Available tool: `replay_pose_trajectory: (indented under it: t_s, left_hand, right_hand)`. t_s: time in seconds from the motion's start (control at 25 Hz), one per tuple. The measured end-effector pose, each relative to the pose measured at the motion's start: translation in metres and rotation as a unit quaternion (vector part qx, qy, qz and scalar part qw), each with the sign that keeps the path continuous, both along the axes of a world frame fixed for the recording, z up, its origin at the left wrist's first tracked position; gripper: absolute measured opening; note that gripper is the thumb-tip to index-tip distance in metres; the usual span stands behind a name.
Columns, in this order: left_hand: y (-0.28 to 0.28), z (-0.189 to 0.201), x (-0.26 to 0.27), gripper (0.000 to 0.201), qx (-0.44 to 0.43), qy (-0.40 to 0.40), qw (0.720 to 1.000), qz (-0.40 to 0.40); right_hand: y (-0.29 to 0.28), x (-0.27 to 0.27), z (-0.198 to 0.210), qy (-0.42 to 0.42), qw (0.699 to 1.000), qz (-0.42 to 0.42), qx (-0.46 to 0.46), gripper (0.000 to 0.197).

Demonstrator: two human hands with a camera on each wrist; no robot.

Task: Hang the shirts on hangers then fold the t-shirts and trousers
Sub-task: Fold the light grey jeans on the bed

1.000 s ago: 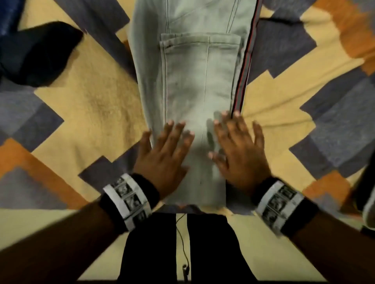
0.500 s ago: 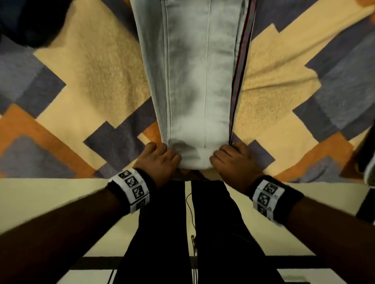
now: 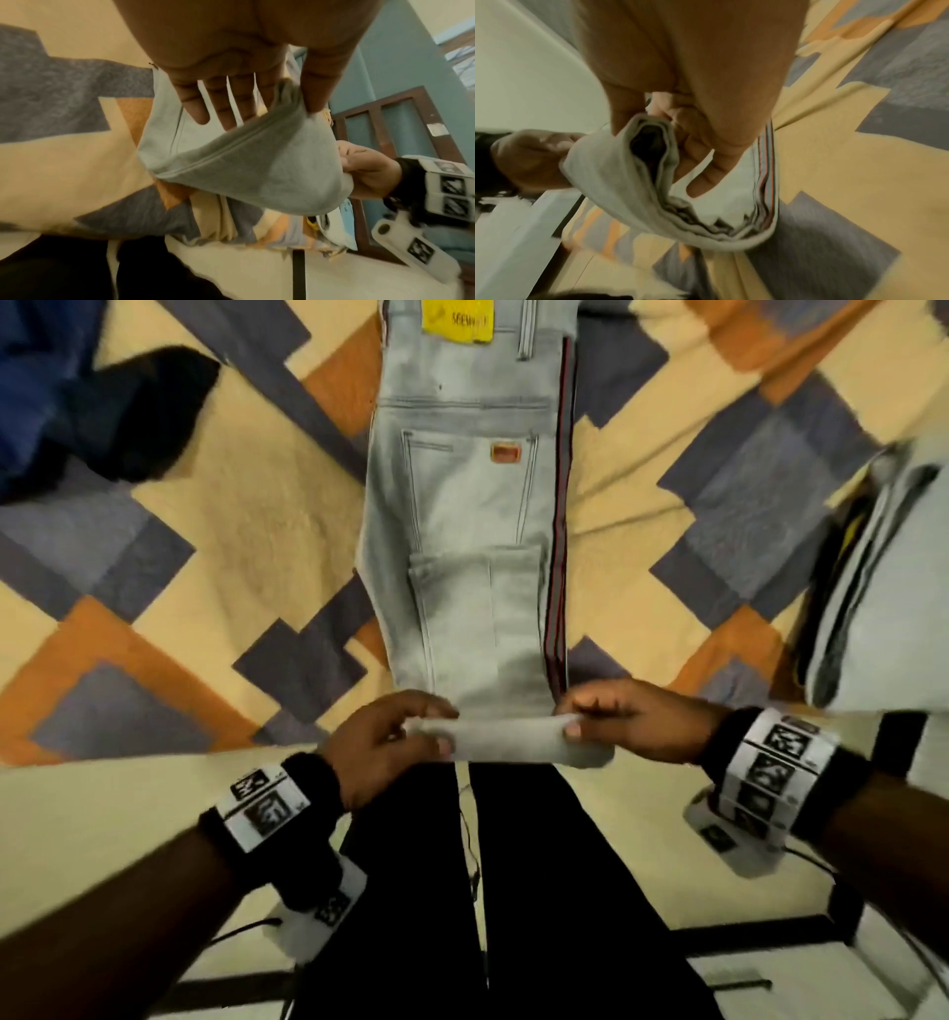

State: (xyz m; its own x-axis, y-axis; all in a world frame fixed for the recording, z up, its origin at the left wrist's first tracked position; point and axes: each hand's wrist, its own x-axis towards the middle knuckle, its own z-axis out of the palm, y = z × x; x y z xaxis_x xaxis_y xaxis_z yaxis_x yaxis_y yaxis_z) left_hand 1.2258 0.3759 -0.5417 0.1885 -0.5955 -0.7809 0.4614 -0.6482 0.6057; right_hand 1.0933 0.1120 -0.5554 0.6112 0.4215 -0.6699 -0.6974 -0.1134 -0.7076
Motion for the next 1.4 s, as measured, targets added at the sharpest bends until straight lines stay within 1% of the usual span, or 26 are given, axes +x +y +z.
replay_pose_trajectory:
  t_s: [0.04,0.12,0.16,0.24,0.28,0.36,0.44,0.48,0.56,0.68,0.72,0.76,0.84,0.88,0.92,0.96,1.0,1.04,1.08,1.12,1.16,1.2,1.24,1.32,1.36,1.4]
  left_hand:
    - [-0.008,-0.021,0.009,0.034,0.012,-0.028,0.998,0.056]
    - [-0.034,-0.051,0.039,0.042,0.023,-0.081,0.982,0.166]
    - [-0.05,-0.062,0.057,0.04,0.019,-0.102,0.972,0.213]
    - [-0.083,-0.073,0.098,0.015,-0.011,-0.143,0.953,0.268]
    - [-0.097,-0.078,0.116,0.006,-0.012,-0.178,0.944,0.276]
    - [-0.126,-0.088,0.159,0.005,0.001,-0.254,0.927,0.277]
    - [-0.148,-0.095,0.196,0.017,-0.004,-0.269,0.921,0.281]
    - [-0.157,-0.099,0.212,0.023,-0.014,-0.266,0.926,0.268]
    - [-0.171,-0.11,0.24,0.034,0.015,-0.286,0.939,0.191]
    - [-0.191,-0.131,0.261,0.043,0.096,-0.338,0.933,0.085]
    - [-0.198,-0.137,0.266,0.047,0.122,-0.344,0.93,0.051]
    - [-0.205,-0.14,0.268,0.05,0.143,-0.346,0.927,0.028]
    - [-0.211,-0.136,0.266,0.051,0.169,-0.363,0.916,0.016]
    - [-0.21,-0.131,0.261,0.053,0.174,-0.399,0.9,0.008]
    - [-0.208,-0.127,0.252,0.057,0.177,-0.459,0.87,-0.021]
    - [-0.206,-0.122,0.238,0.06,0.173,-0.512,0.838,-0.07]
    - [-0.202,-0.121,0.221,0.062,0.164,-0.539,0.816,-0.132]
    - [-0.198,-0.125,0.203,0.062,0.155,-0.544,0.802,-0.193]
    - [-0.191,-0.133,0.189,0.061,0.154,-0.532,0.796,-0.246]
    - [-0.182,-0.144,0.18,0.059,0.159,-0.514,0.795,-0.281]
    - [-0.171,-0.158,0.178,0.059,0.157,-0.507,0.795,-0.293]
    - [-0.16,-0.171,0.185,0.061,0.148,-0.51,0.792,-0.302]
    - [-0.15,-0.18,0.191,0.064,0.133,-0.51,0.789,-0.316]
    - [-0.142,-0.185,0.204,0.069,0.124,-0.505,0.781,-0.346]
    - [-0.143,-0.18,0.203,0.071,0.137,-0.503,0.784,-0.338]
    - [-0.149,-0.172,0.197,0.073,0.161,-0.499,0.794,-0.306]
  right_hand:
    - [-0.004,0.014,-0.015,-0.014,0.997,-0.066,-0.038,0.03]
    - [-0.012,0.055,-0.038,-0.055,0.971,-0.193,-0.13,0.012]
    - [-0.017,0.082,-0.047,-0.093,0.953,-0.226,-0.178,0.004]
    - [-0.034,0.135,-0.06,-0.173,0.923,-0.241,-0.245,0.007]
    - [-0.043,0.159,-0.065,-0.191,0.915,-0.243,-0.26,0.007]
    - [-0.066,0.209,-0.071,-0.193,0.912,-0.247,-0.264,0.008]
    - [-0.088,0.247,-0.081,-0.191,0.909,-0.249,-0.275,0.01]
    - [-0.098,0.261,-0.088,-0.189,0.905,-0.251,-0.285,0.011]
    - [-0.114,0.277,-0.102,-0.177,0.903,-0.22,-0.324,0.014]
    - [-0.13,0.294,-0.116,-0.16,0.891,-0.04,-0.423,0.023]
    - [-0.133,0.302,-0.119,-0.143,0.884,0.01,-0.446,0.025]
    - [-0.132,0.309,-0.121,-0.124,0.874,0.036,-0.468,0.026]
    - [-0.123,0.322,-0.121,-0.09,0.842,0.015,-0.531,0.026]
    - [-0.114,0.325,-0.117,-0.085,0.819,-0.016,-0.567,0.026]
    - [-0.101,0.324,-0.112,-0.099,0.792,-0.05,-0.6,0.029]
    - [-0.086,0.318,-0.107,-0.146,0.767,-0.083,-0.619,0.032]
    - [-0.069,0.309,-0.106,-0.22,0.747,-0.113,-0.617,0.035]
    - [-0.052,0.299,-0.109,-0.277,0.736,-0.124,-0.605,0.038]
    - [-0.035,0.287,-0.115,-0.297,0.737,-0.101,-0.599,0.042]
    - [-0.025,0.274,-0.126,-0.28,0.753,-0.049,-0.593,0.045]
    - [-0.022,0.26,-0.139,-0.255,0.755,0.018,-0.604,0.05]
    - [-0.026,0.249,-0.154,-0.254,0.742,0.073,-0.616,0.056]
    - [-0.035,0.238,-0.167,-0.265,0.725,0.102,-0.627,0.062]
    - [-0.06,0.224,-0.173,-0.258,0.694,0.106,-0.664,0.068]
    - [-0.067,0.221,-0.169,-0.244,0.689,0.078,-0.677,0.069]
    - [-0.068,0.22,-0.163,-0.22,0.697,0.046,-0.68,0.069]
